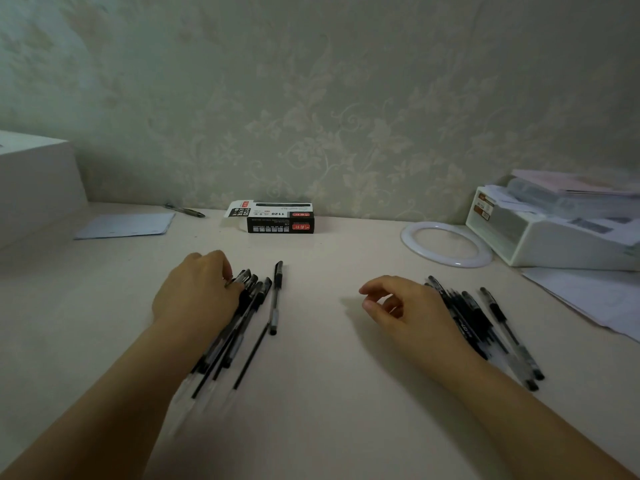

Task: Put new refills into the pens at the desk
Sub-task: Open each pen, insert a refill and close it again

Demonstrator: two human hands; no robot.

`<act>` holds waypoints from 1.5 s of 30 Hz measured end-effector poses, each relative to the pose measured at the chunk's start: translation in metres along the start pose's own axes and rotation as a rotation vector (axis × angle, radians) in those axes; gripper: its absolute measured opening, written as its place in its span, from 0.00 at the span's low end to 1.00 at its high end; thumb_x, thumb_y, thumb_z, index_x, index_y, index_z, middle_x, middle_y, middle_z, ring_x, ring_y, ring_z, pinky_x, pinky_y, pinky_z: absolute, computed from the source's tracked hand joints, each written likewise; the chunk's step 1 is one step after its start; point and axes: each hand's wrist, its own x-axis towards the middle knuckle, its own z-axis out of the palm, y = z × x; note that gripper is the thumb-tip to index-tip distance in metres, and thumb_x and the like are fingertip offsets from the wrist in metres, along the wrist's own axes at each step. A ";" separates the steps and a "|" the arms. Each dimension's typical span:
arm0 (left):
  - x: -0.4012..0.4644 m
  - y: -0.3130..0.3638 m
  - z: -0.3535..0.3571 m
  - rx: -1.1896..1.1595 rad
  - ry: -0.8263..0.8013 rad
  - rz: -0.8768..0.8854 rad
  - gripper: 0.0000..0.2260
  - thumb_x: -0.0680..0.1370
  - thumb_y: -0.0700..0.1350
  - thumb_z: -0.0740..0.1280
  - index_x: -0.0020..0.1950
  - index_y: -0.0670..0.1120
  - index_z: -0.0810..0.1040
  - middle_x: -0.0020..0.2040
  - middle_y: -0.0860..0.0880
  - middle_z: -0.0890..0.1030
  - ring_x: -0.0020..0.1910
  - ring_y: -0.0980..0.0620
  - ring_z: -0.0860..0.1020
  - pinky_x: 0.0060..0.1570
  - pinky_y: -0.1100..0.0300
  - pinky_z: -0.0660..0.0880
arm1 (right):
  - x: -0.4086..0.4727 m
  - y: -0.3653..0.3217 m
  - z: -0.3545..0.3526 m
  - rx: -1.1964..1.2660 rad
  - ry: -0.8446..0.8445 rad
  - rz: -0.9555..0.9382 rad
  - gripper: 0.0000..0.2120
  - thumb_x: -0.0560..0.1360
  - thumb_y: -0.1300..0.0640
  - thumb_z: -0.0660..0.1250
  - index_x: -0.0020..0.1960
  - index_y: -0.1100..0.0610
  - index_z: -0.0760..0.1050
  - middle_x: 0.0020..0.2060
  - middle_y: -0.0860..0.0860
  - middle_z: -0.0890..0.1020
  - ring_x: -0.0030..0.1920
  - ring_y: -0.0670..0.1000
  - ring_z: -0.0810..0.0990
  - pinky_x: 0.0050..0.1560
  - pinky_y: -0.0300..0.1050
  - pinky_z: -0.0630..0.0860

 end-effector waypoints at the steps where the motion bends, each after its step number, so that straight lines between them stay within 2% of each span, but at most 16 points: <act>1: -0.002 0.004 0.000 -0.024 0.035 0.030 0.08 0.77 0.51 0.67 0.50 0.49 0.75 0.48 0.47 0.75 0.45 0.47 0.75 0.44 0.53 0.74 | 0.000 0.001 -0.003 -0.056 0.020 0.005 0.06 0.76 0.58 0.70 0.50 0.48 0.81 0.41 0.40 0.81 0.39 0.43 0.79 0.42 0.33 0.76; 4: -0.012 0.021 0.002 -0.155 0.120 0.188 0.04 0.75 0.49 0.68 0.46 0.51 0.75 0.42 0.52 0.73 0.39 0.52 0.73 0.40 0.58 0.69 | 0.002 0.005 -0.017 -0.242 0.101 0.044 0.04 0.75 0.56 0.71 0.50 0.52 0.80 0.41 0.45 0.80 0.40 0.47 0.77 0.45 0.45 0.76; 7: -0.025 0.039 0.010 -0.218 0.046 0.346 0.04 0.75 0.51 0.69 0.44 0.54 0.76 0.38 0.56 0.73 0.35 0.60 0.72 0.34 0.65 0.65 | 0.002 0.011 -0.031 -0.413 0.148 0.176 0.06 0.76 0.53 0.70 0.50 0.55 0.77 0.45 0.50 0.79 0.45 0.51 0.77 0.47 0.48 0.75; 9: -0.031 0.045 0.018 -0.238 -0.019 0.404 0.04 0.75 0.52 0.69 0.43 0.56 0.75 0.38 0.58 0.74 0.36 0.62 0.72 0.34 0.70 0.65 | 0.002 0.014 -0.038 -0.474 0.157 0.271 0.08 0.76 0.52 0.70 0.48 0.57 0.76 0.46 0.52 0.79 0.46 0.54 0.78 0.47 0.50 0.76; 13: -0.037 0.049 0.028 -0.253 -0.110 0.449 0.04 0.76 0.52 0.68 0.43 0.56 0.74 0.39 0.58 0.74 0.36 0.62 0.72 0.36 0.70 0.66 | 0.003 0.020 -0.046 -0.625 0.072 0.398 0.11 0.79 0.51 0.65 0.49 0.59 0.75 0.46 0.55 0.79 0.46 0.55 0.77 0.44 0.47 0.73; 16: -0.037 0.048 0.029 -0.254 -0.136 0.457 0.03 0.76 0.51 0.68 0.43 0.55 0.75 0.39 0.58 0.75 0.36 0.62 0.72 0.35 0.70 0.65 | 0.002 0.021 -0.046 -0.632 0.015 0.432 0.11 0.78 0.52 0.66 0.48 0.60 0.76 0.42 0.53 0.79 0.46 0.54 0.77 0.44 0.46 0.73; 20: -0.036 0.047 0.029 -0.258 -0.152 0.458 0.03 0.76 0.51 0.68 0.43 0.54 0.77 0.40 0.57 0.76 0.35 0.61 0.72 0.35 0.70 0.65 | 0.002 0.020 -0.046 -0.628 0.007 0.441 0.11 0.78 0.52 0.65 0.46 0.60 0.75 0.37 0.51 0.75 0.43 0.54 0.77 0.41 0.45 0.72; 23: -0.037 0.047 0.029 -0.262 -0.151 0.461 0.03 0.76 0.51 0.67 0.44 0.54 0.77 0.40 0.57 0.76 0.35 0.61 0.72 0.36 0.70 0.65 | 0.003 0.022 -0.044 -0.651 -0.018 0.433 0.12 0.79 0.52 0.64 0.41 0.59 0.71 0.36 0.52 0.75 0.43 0.55 0.78 0.40 0.45 0.71; 27: -0.038 0.048 0.029 -0.286 -0.142 0.471 0.03 0.76 0.51 0.68 0.45 0.54 0.78 0.39 0.57 0.76 0.34 0.61 0.72 0.35 0.70 0.66 | 0.005 0.024 -0.046 -0.665 0.010 0.429 0.15 0.81 0.52 0.62 0.37 0.58 0.69 0.33 0.51 0.73 0.34 0.50 0.72 0.30 0.44 0.63; 29: -0.038 0.050 0.029 -0.300 -0.135 0.472 0.02 0.76 0.51 0.67 0.45 0.54 0.78 0.39 0.58 0.77 0.33 0.61 0.73 0.35 0.70 0.67 | 0.007 0.023 -0.047 -0.639 0.033 0.421 0.16 0.81 0.51 0.61 0.37 0.58 0.70 0.33 0.51 0.73 0.34 0.51 0.72 0.31 0.45 0.63; 31: -0.039 0.051 0.029 -0.322 -0.121 0.477 0.02 0.76 0.51 0.67 0.45 0.55 0.78 0.37 0.58 0.77 0.33 0.61 0.73 0.36 0.70 0.69 | 0.010 0.020 -0.050 -0.548 0.056 0.417 0.16 0.81 0.49 0.61 0.42 0.59 0.74 0.36 0.52 0.78 0.38 0.53 0.76 0.36 0.45 0.68; 33: -0.040 0.053 0.028 -0.368 -0.110 0.472 0.03 0.76 0.52 0.67 0.44 0.55 0.78 0.36 0.58 0.77 0.33 0.61 0.74 0.35 0.69 0.71 | 0.014 0.011 -0.051 -0.307 0.063 0.416 0.16 0.81 0.48 0.61 0.44 0.59 0.77 0.36 0.51 0.81 0.38 0.50 0.78 0.38 0.44 0.71; 36: -0.041 0.055 0.029 -0.403 -0.108 0.464 0.04 0.76 0.54 0.66 0.44 0.55 0.78 0.36 0.58 0.76 0.34 0.60 0.74 0.34 0.70 0.69 | 0.014 -0.008 -0.041 0.423 0.006 0.469 0.17 0.81 0.51 0.62 0.40 0.60 0.78 0.27 0.47 0.78 0.26 0.42 0.73 0.29 0.36 0.70; 38: -0.042 0.056 0.028 -0.446 -0.116 0.451 0.08 0.77 0.57 0.64 0.44 0.54 0.78 0.36 0.58 0.77 0.35 0.61 0.75 0.32 0.70 0.68 | 0.010 -0.016 -0.023 0.798 -0.045 0.504 0.16 0.81 0.55 0.62 0.40 0.63 0.78 0.28 0.50 0.78 0.25 0.42 0.71 0.27 0.33 0.71; 42: -0.045 0.061 0.026 -0.560 -0.181 0.428 0.21 0.73 0.66 0.56 0.46 0.52 0.79 0.37 0.54 0.81 0.35 0.59 0.78 0.38 0.62 0.76 | 0.005 -0.023 0.008 0.962 -0.087 0.514 0.10 0.81 0.59 0.62 0.50 0.67 0.77 0.29 0.50 0.81 0.31 0.46 0.79 0.35 0.36 0.78; 45: -0.047 0.063 0.028 -0.607 -0.258 0.421 0.16 0.75 0.63 0.60 0.50 0.52 0.77 0.39 0.54 0.82 0.35 0.59 0.79 0.38 0.62 0.77 | 0.004 -0.022 0.017 0.974 -0.093 0.481 0.08 0.80 0.62 0.64 0.56 0.66 0.75 0.38 0.55 0.86 0.41 0.51 0.85 0.45 0.41 0.81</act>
